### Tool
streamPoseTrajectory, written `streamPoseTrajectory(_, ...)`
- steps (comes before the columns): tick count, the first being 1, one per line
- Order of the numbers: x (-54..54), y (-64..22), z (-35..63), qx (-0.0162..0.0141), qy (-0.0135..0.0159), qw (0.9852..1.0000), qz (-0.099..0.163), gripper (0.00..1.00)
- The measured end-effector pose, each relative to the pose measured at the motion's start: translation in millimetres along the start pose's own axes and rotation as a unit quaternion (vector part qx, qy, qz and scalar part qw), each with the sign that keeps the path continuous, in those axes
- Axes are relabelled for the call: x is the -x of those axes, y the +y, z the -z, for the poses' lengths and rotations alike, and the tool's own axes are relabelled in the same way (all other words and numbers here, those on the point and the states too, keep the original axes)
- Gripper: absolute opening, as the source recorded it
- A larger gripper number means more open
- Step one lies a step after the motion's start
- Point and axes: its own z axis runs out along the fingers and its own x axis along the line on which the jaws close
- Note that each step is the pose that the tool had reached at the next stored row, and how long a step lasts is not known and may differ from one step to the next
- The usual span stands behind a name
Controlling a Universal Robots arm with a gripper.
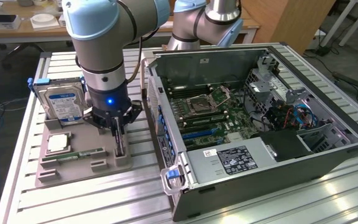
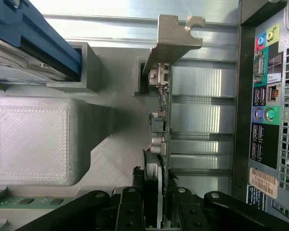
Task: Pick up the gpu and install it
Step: 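Pick up the gpu and move the gpu toward the slot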
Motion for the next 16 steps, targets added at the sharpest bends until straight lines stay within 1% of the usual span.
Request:
streamPoseTrajectory(8, 0.1, 0.0, 0.2, 0.0002, -0.0002, 1.0000, 0.000, 0.27)
streamPoseTrajectory(9, 0.0, 0.1, 1.7, 0.0003, -0.0001, 1.0000, 0.000, 0.27)
streamPoseTrajectory(16, 0.6, 0.8, 20.0, 0.0003, 0.0001, 1.0000, 0.000, 0.27)
